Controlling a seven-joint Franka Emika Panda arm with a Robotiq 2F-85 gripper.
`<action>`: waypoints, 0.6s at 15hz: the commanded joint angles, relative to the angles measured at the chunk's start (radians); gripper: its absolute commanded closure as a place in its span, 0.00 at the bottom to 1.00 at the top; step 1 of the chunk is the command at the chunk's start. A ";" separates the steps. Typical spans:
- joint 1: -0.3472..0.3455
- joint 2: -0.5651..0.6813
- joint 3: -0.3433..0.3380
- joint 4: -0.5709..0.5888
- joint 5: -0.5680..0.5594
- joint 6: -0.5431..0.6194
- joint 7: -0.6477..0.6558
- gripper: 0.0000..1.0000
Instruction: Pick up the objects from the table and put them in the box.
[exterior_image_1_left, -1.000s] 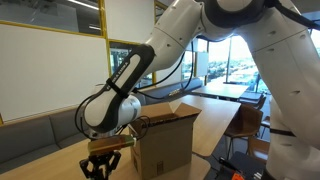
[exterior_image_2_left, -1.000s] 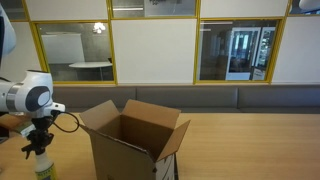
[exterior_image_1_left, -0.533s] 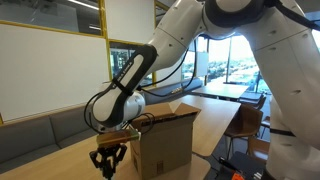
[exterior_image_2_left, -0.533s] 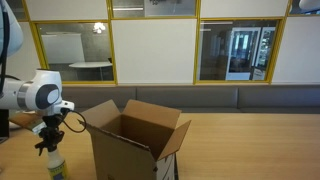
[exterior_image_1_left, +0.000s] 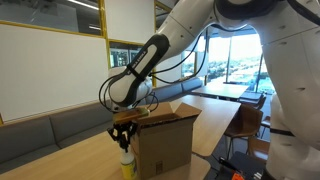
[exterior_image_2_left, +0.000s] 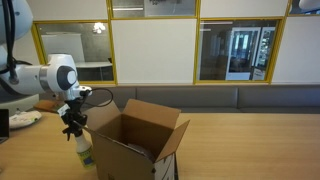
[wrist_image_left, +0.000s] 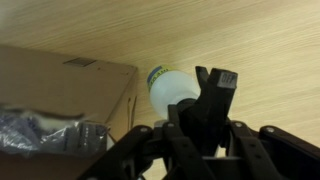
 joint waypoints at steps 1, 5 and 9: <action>-0.018 -0.083 0.002 0.047 -0.090 -0.126 0.032 0.82; -0.028 -0.127 0.017 0.119 -0.173 -0.244 0.052 0.82; -0.046 -0.179 0.023 0.191 -0.241 -0.364 0.073 0.81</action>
